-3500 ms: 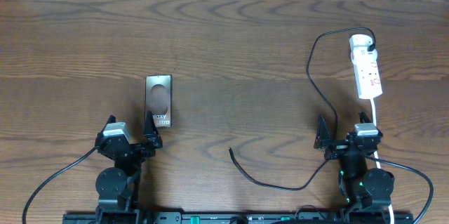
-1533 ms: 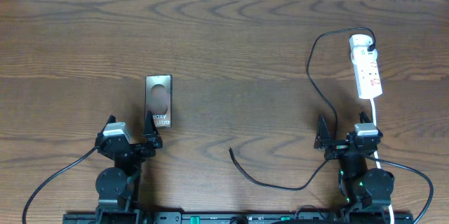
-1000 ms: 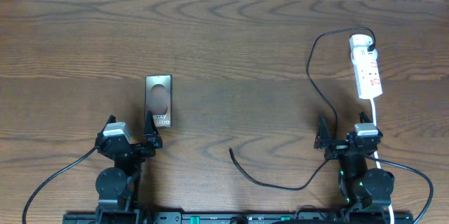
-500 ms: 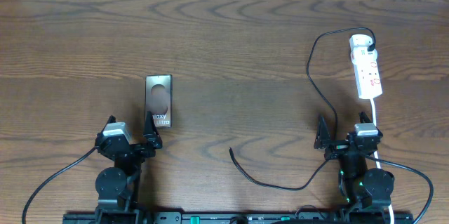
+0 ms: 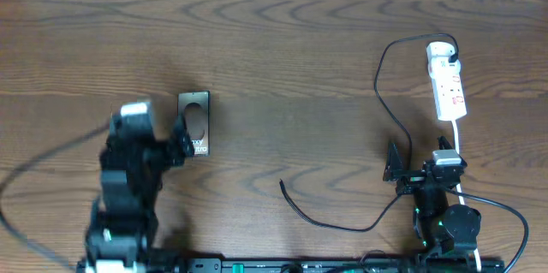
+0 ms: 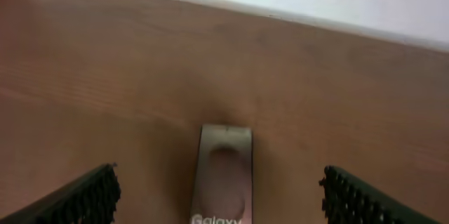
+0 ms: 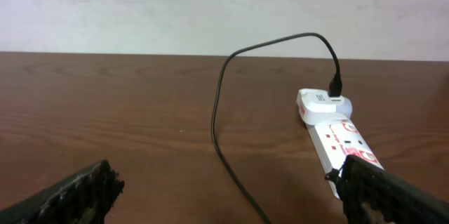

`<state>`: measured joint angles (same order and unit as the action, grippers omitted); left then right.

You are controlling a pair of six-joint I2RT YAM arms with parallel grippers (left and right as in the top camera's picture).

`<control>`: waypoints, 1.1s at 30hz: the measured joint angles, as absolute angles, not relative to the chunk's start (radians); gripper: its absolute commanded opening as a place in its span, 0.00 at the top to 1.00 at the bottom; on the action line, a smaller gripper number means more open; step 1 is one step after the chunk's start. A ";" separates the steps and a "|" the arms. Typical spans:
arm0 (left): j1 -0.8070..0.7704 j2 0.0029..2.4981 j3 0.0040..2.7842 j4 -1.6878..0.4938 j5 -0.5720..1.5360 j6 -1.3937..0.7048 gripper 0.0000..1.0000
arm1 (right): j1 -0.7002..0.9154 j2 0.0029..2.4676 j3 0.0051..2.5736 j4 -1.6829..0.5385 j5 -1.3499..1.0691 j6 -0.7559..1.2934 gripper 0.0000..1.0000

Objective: Plug charger to phone and switch on socket
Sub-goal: 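Move the left gripper over the Galaxy phone and lower toward it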

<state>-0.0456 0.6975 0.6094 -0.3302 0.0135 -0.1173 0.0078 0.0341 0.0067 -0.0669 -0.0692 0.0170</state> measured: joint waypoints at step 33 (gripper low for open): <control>-0.046 1.575 1.428 -0.938 0.074 0.022 0.00 | 0.008 0.035 0.007 -0.067 -0.070 0.017 0.01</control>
